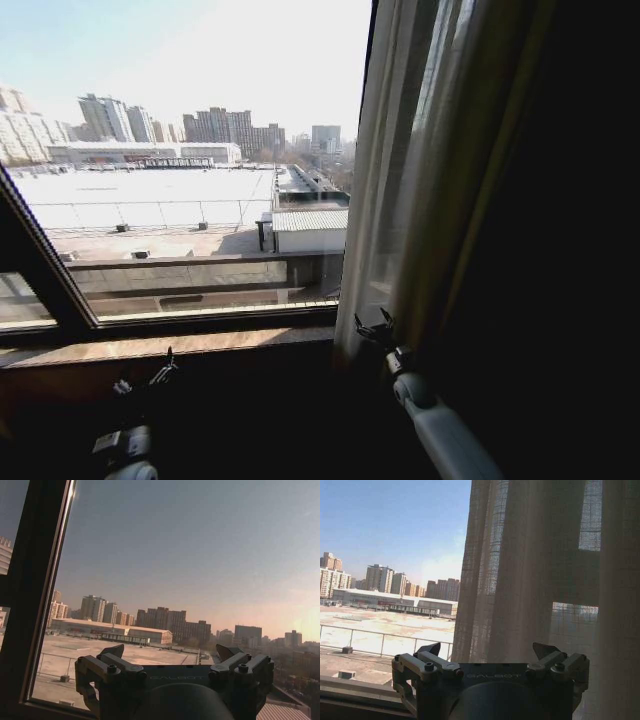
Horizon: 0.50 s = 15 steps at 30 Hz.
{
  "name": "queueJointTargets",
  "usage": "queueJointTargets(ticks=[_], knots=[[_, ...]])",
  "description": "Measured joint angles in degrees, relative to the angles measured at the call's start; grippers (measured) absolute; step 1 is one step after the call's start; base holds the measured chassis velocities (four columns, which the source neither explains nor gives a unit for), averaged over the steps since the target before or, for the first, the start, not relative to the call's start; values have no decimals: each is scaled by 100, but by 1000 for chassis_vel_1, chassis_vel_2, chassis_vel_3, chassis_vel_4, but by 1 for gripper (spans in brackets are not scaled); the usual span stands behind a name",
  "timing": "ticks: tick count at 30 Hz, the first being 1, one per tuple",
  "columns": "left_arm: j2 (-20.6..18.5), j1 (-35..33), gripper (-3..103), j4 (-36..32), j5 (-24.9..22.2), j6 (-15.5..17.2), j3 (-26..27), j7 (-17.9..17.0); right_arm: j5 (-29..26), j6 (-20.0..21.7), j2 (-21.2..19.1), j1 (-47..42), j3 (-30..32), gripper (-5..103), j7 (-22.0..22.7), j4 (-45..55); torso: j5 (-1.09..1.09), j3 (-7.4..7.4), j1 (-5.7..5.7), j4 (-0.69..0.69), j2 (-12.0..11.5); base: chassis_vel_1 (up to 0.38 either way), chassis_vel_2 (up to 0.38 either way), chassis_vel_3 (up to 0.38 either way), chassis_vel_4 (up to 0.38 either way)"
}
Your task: Open the curtains by pulling them apart, changing their state from closed to fully open.
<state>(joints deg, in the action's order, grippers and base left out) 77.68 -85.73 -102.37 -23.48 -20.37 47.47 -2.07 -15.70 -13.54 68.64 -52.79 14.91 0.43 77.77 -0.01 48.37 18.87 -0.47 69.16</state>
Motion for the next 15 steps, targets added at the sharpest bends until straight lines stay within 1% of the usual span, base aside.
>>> queueJointTargets(ticks=[3, 9, 14, 15], knots=[[0, 0, 100, 0, 0, 0, 0, 0, 108, -37, 67, 240, -77, 100, 238, -212, 0, 0, 0, 0, 0, -121, 124, 90, -112], [0, 1, 100, 0, 0, 0, 0, 0, 122, 105, 85, 571, -233, 100, 366, -397, 0, 3, 7, 0, -3, -91, 117, 101, -96], [0, 1, 100, 0, 0, 0, -1, 0, 180, 269, 219, 1011, -504, 100, 667, -664, 0, 0, 2, 0, -2, -23, 20, 16, -21], [0, 1, 100, 0, 0, 0, -1, 0, 180, 269, 219, 1011, -504, 100, 667, -664, 0, 0, 2, 0, -2, 0, 0, 0, 0]])
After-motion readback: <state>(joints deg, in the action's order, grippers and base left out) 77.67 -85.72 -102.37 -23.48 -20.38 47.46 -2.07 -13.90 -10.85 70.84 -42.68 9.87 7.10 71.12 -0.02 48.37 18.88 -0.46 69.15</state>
